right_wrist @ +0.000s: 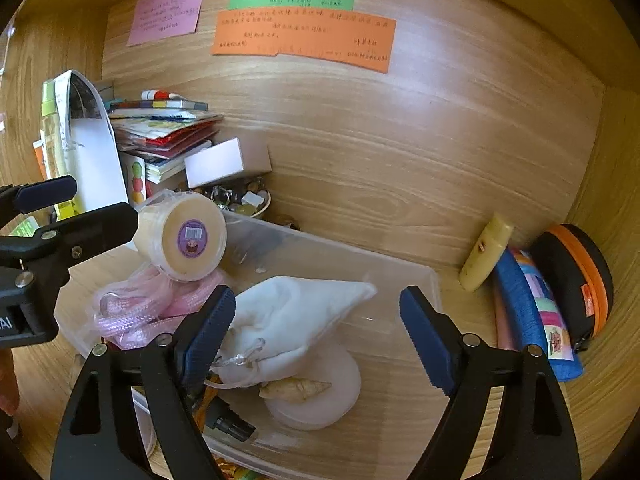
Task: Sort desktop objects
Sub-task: 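Open the left tool to drop the cup while the right tool releases the cloth bag, then withdraw both tools from the box toward the blue card and mint tube, then grasp the blue card with the left tool while the right tool grasps the mint tube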
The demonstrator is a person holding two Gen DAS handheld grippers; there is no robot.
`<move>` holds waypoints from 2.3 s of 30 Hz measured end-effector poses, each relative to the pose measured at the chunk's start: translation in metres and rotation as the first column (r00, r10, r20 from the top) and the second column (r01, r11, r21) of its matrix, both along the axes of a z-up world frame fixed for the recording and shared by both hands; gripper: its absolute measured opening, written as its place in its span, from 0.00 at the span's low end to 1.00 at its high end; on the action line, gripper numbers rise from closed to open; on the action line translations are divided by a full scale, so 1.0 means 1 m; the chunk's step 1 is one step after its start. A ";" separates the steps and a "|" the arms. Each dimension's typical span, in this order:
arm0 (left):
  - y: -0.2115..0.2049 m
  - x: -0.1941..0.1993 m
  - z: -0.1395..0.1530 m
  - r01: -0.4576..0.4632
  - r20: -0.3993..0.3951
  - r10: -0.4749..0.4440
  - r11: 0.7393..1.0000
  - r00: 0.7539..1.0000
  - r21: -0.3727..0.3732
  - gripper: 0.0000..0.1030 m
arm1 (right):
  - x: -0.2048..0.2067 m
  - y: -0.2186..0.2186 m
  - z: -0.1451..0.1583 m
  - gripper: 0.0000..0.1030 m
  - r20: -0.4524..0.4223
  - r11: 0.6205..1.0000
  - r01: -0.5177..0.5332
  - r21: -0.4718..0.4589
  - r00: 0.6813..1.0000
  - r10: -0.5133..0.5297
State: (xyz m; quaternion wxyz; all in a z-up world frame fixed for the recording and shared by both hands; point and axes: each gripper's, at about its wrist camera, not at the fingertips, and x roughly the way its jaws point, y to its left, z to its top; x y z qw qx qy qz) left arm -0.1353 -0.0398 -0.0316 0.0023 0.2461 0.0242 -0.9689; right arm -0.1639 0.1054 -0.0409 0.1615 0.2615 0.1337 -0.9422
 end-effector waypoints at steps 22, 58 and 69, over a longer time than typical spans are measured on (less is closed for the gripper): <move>-0.018 0.067 0.002 -0.019 0.066 0.016 0.999 0.998 0.047 0.97 | 0.073 0.050 0.020 0.89 0.009 0.992 -0.030 -0.121 0.999 0.031; 0.040 0.125 -0.080 0.270 0.331 -0.211 0.952 0.920 -0.141 0.98 | 0.086 0.019 -0.062 0.42 0.362 0.958 -0.273 -0.091 0.887 0.287; 0.046 0.115 -0.086 0.291 0.377 -0.224 0.948 0.899 -0.129 0.78 | 0.083 0.009 -0.064 0.35 0.378 0.956 -0.285 -0.073 0.879 0.291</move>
